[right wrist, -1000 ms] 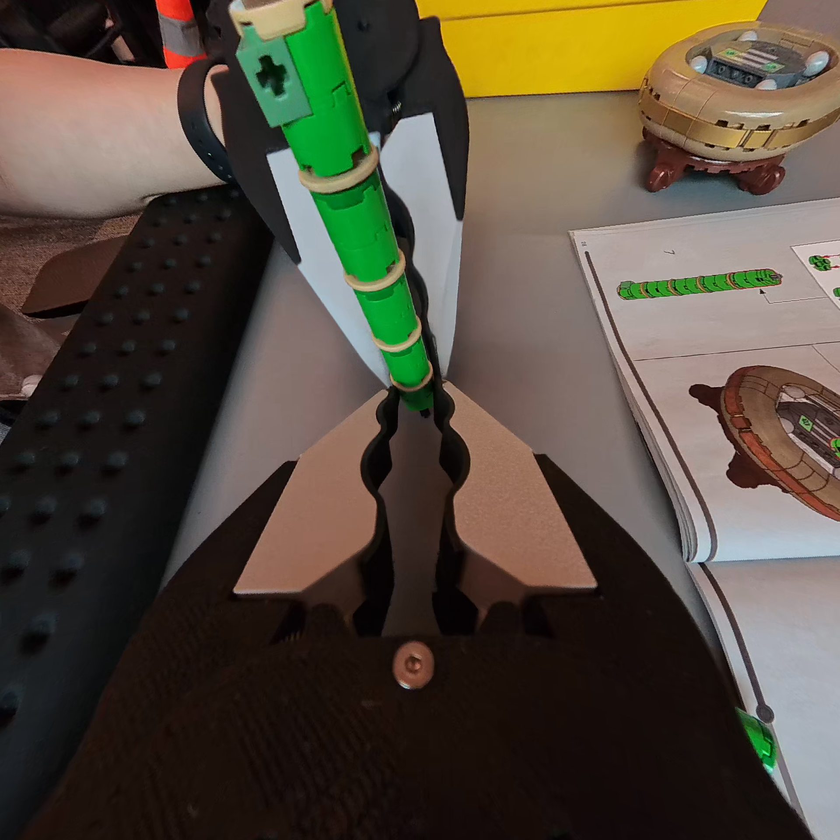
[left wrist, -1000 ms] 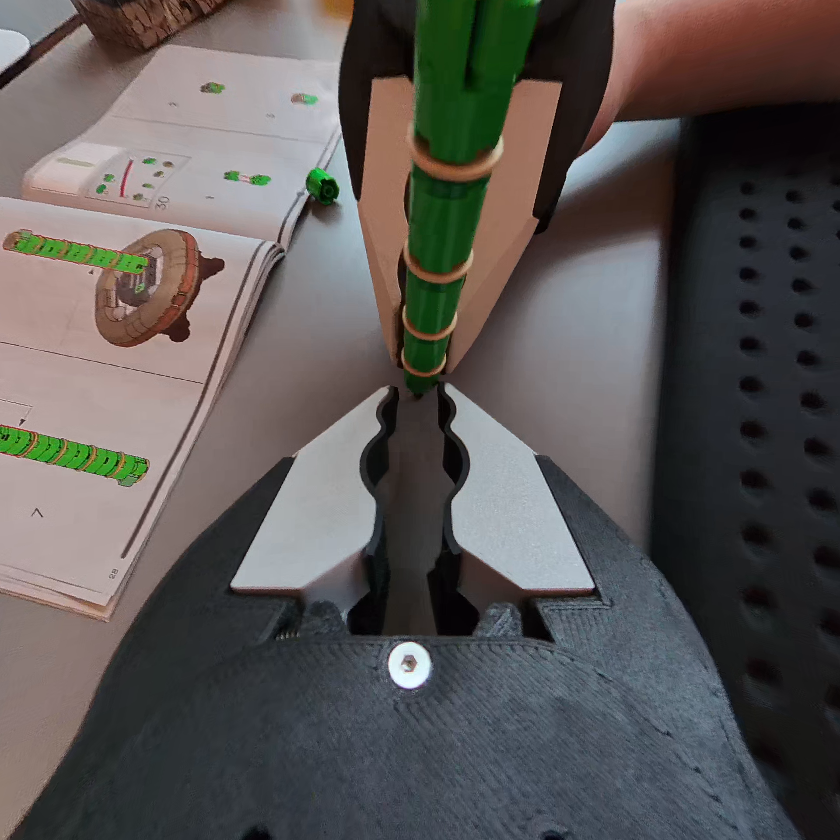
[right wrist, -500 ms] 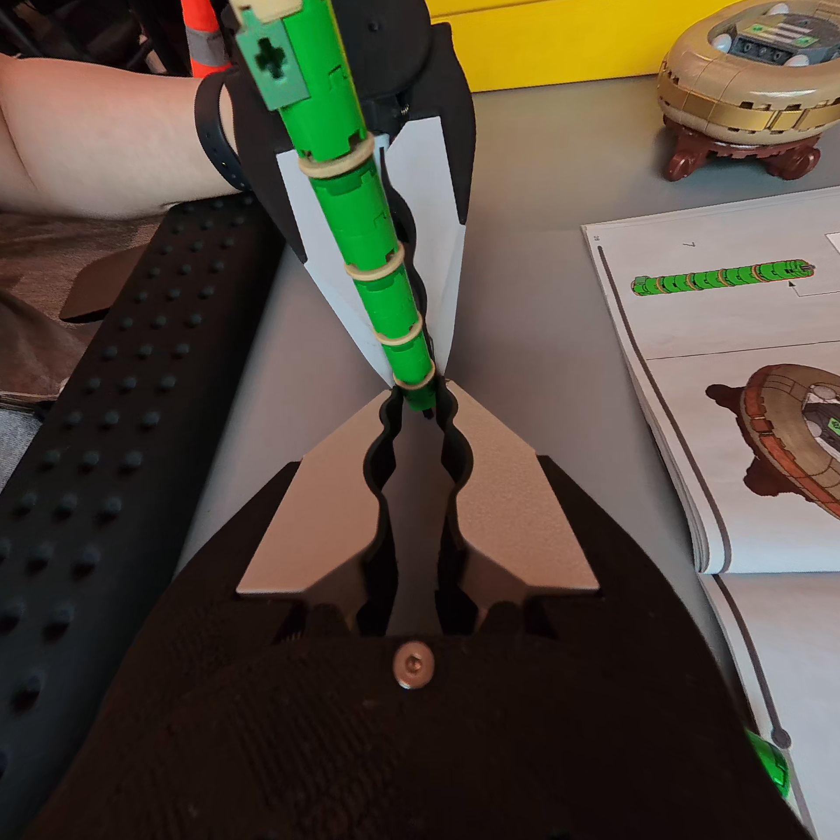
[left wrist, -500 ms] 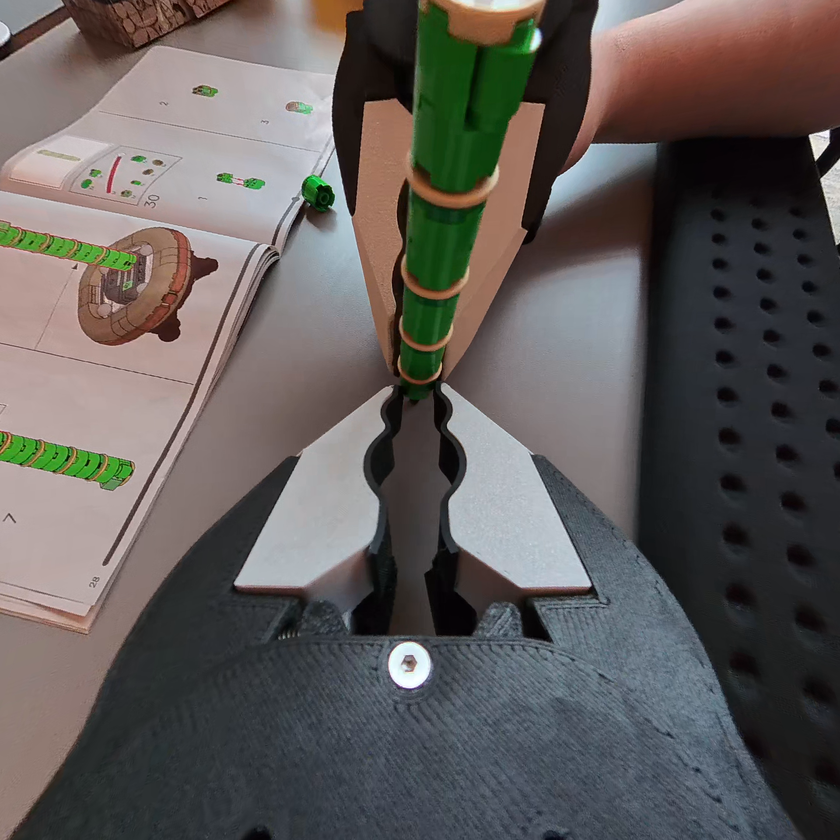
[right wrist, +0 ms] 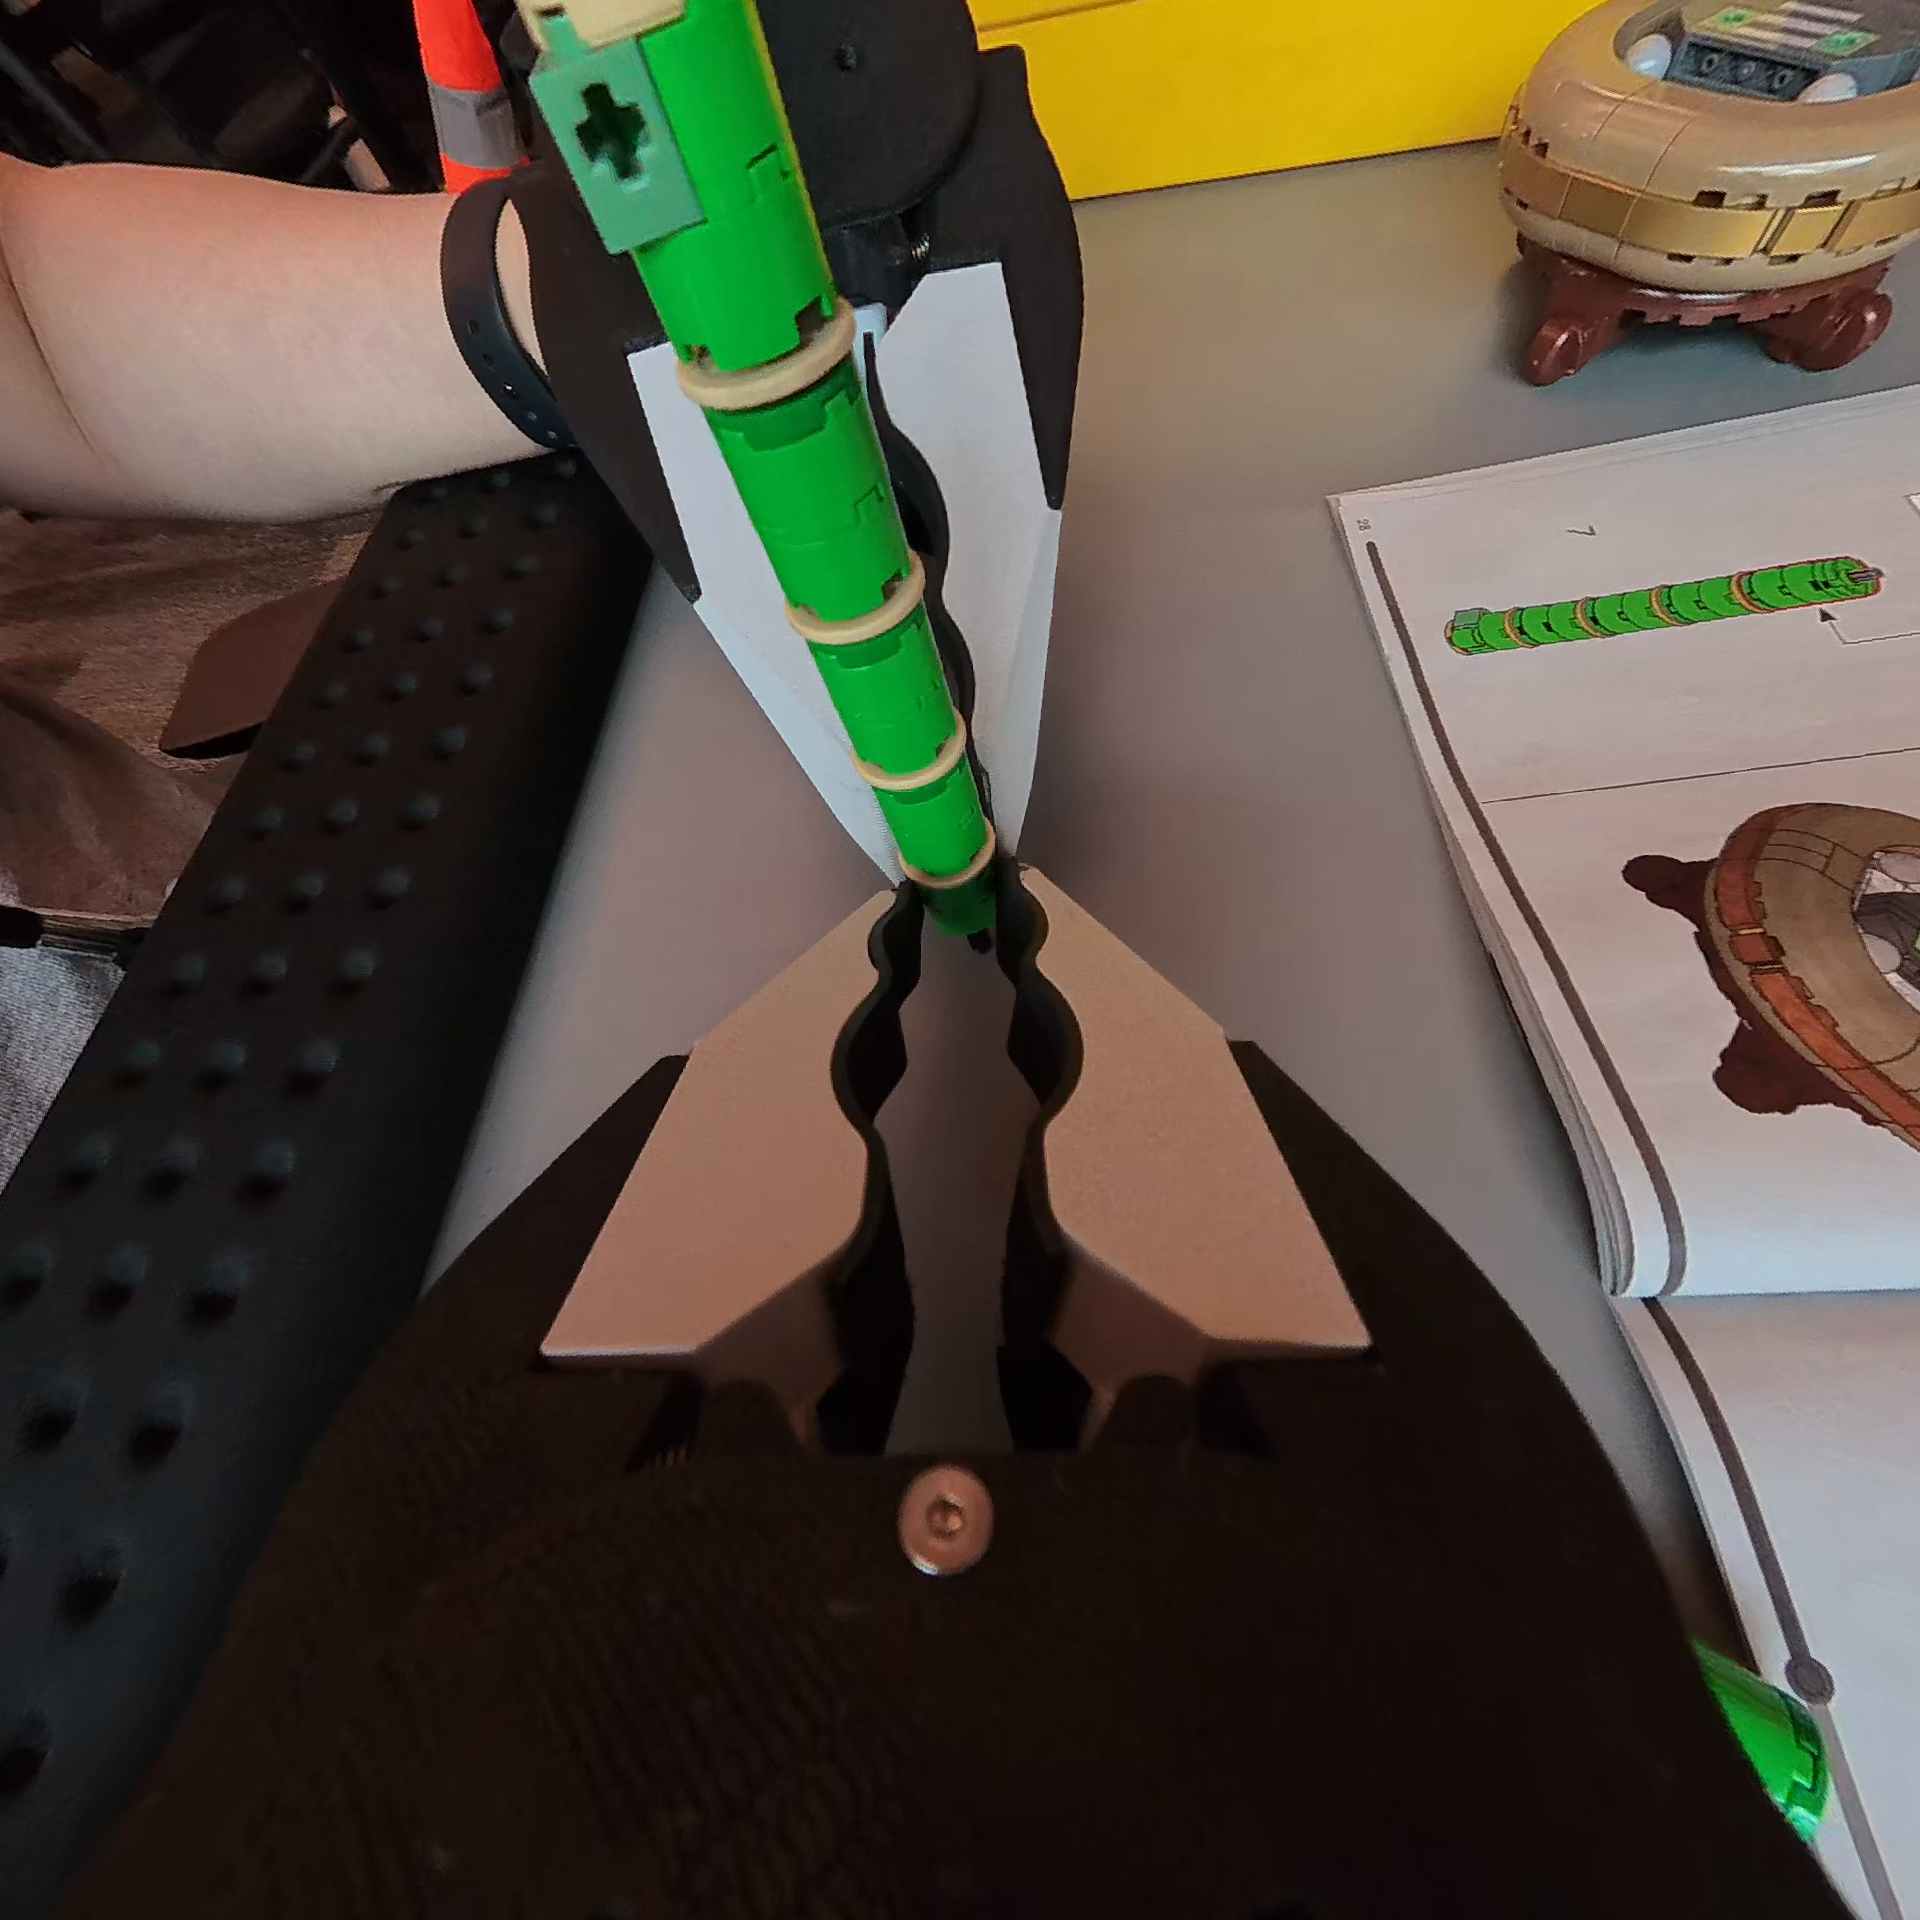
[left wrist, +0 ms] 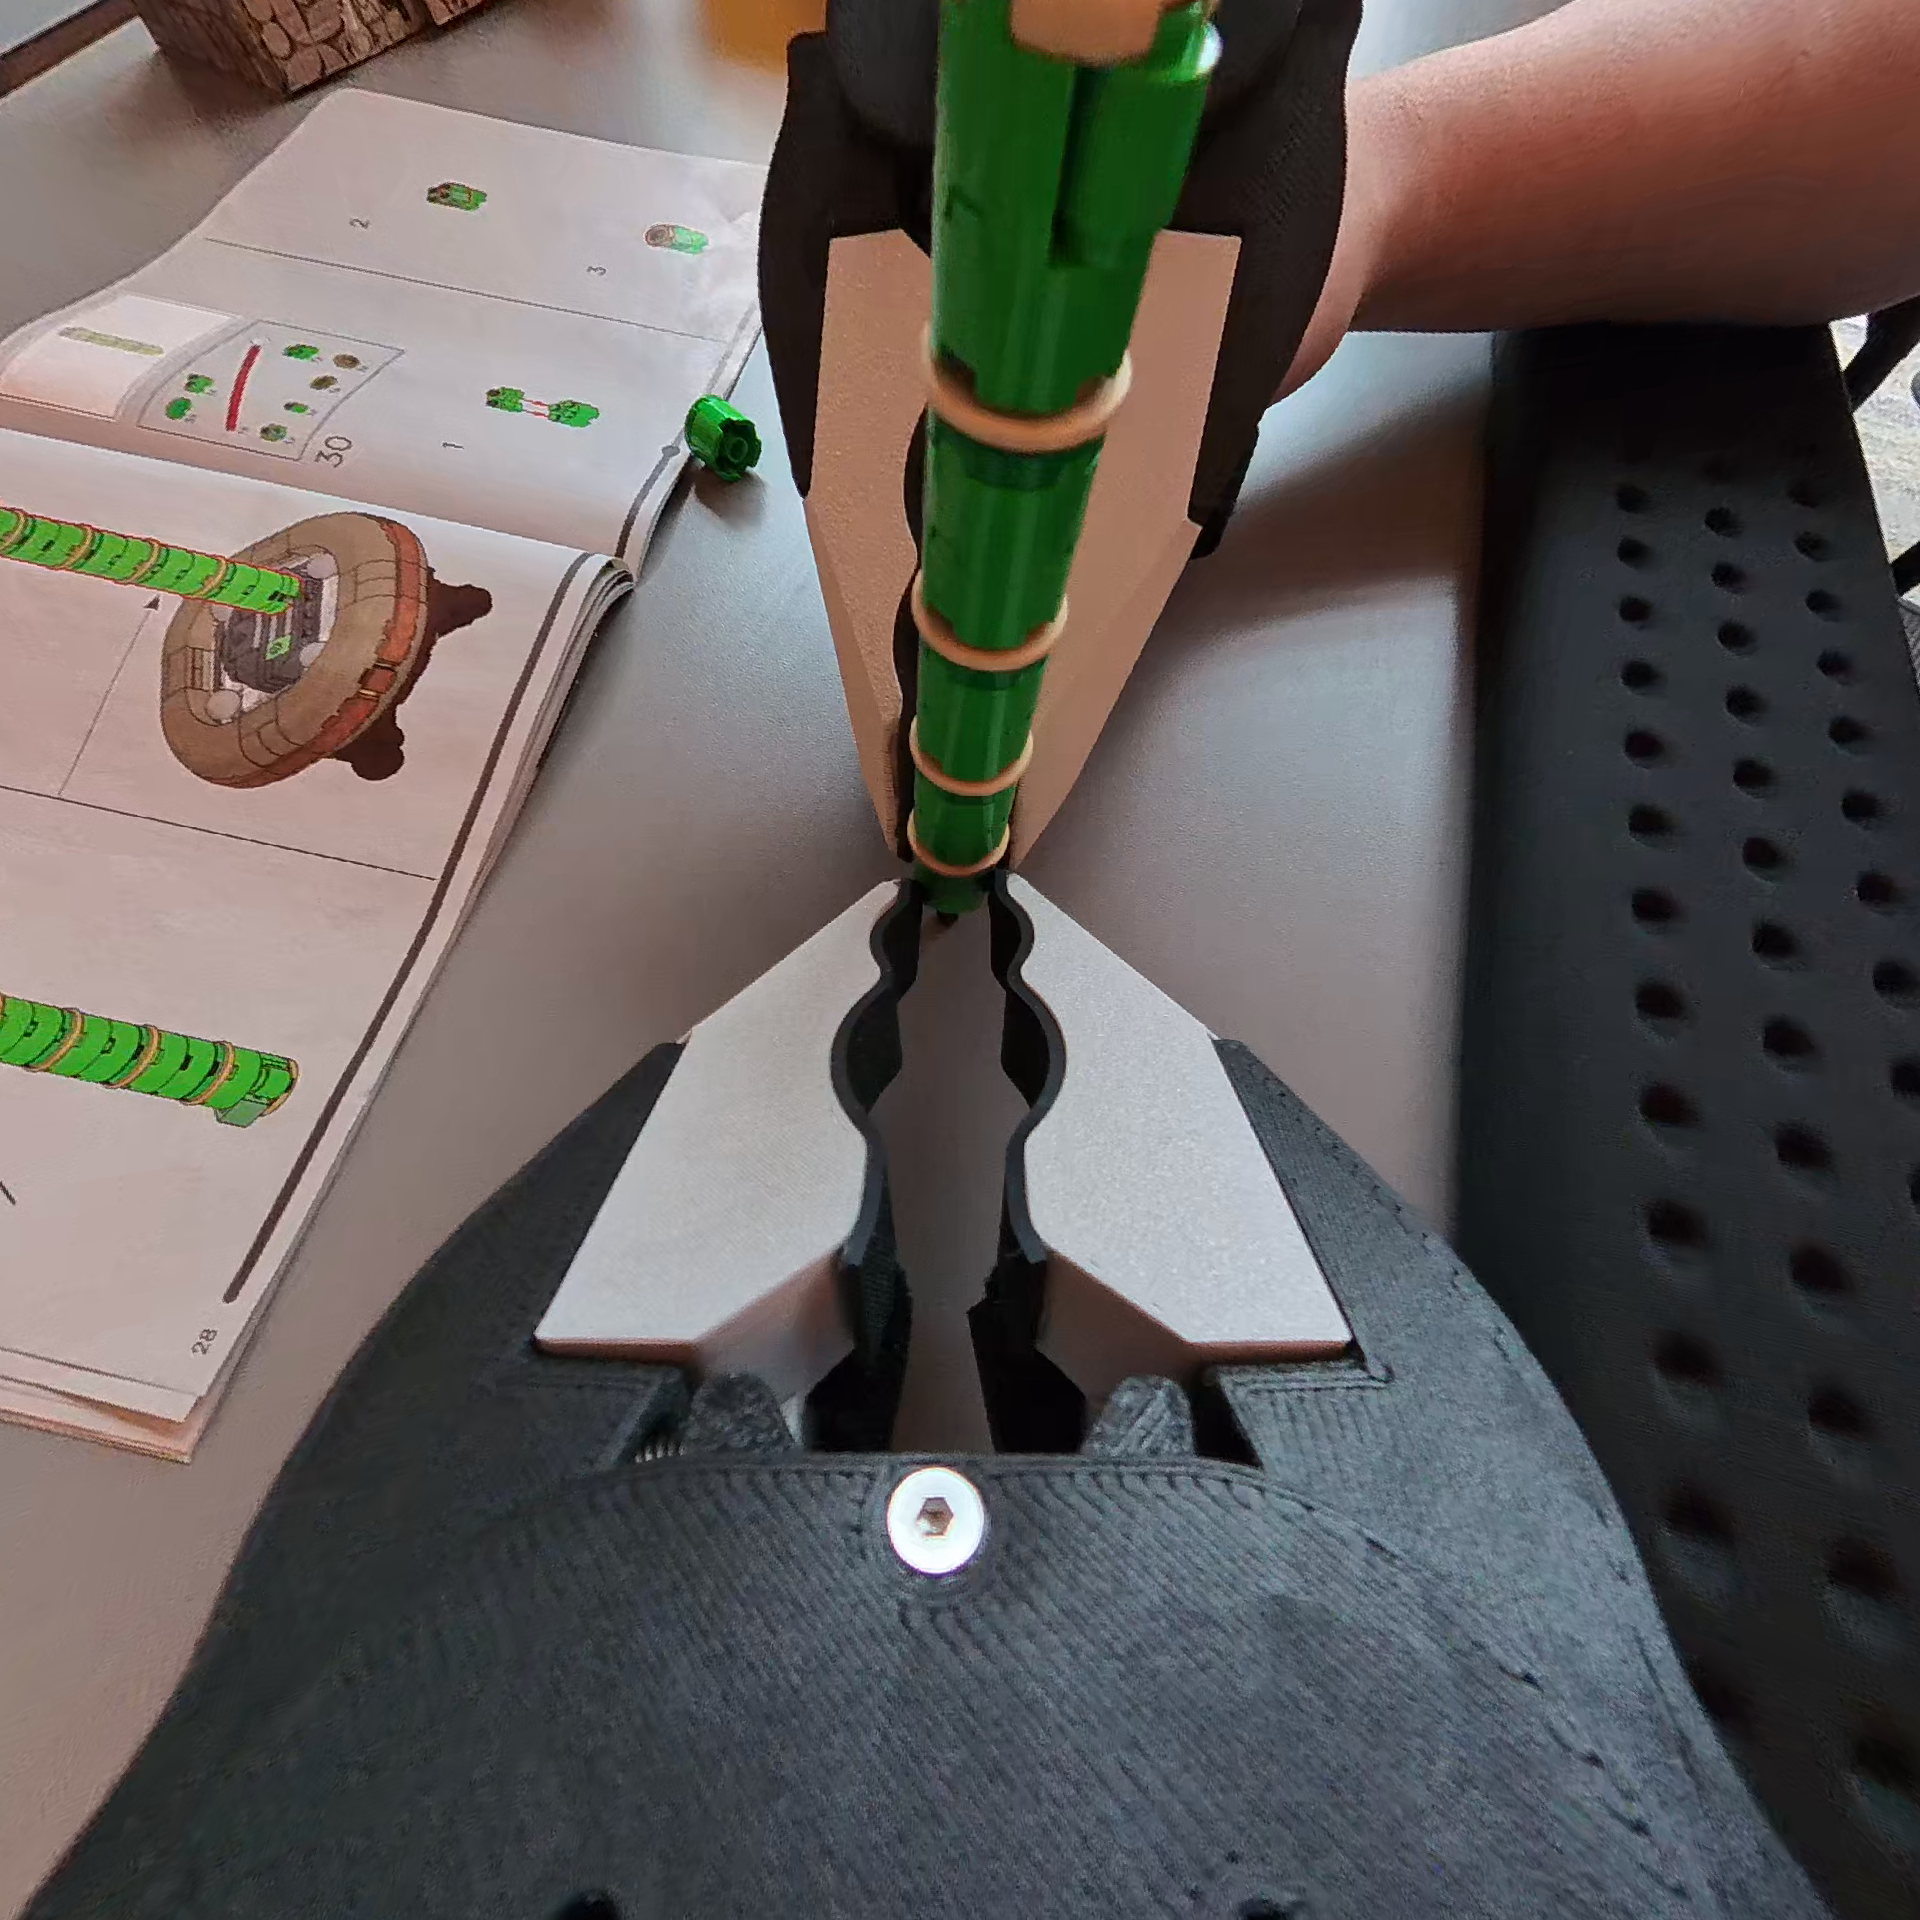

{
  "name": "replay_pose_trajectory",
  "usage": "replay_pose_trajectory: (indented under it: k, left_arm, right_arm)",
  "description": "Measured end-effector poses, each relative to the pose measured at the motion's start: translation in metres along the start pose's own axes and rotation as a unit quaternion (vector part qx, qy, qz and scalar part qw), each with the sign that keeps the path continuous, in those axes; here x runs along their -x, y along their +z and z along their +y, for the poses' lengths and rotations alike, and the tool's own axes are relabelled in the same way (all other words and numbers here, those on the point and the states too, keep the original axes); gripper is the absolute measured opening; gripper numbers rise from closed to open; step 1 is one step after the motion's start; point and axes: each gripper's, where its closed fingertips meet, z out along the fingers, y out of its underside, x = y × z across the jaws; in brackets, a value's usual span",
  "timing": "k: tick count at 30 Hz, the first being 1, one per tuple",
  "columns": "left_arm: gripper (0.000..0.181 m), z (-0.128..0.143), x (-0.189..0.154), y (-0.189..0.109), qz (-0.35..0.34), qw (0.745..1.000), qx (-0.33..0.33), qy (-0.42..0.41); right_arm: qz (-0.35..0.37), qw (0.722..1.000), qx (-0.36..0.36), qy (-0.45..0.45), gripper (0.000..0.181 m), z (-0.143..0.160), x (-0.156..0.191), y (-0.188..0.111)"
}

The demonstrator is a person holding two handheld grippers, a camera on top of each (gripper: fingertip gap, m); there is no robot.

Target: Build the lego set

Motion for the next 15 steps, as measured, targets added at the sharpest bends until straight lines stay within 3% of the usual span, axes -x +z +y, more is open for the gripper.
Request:
replay_pose_trajectory:
  k: [15]
  left_arm:
    - [0.013, 0.0000, 0.0000, -0.0005, 0.008, 1.000, 0.000, -0.011]
  right_arm:
    - [-0.009, 1.000, 0.001, 0.012, 0.014, -0.0008, 0.0005, 0.0006]
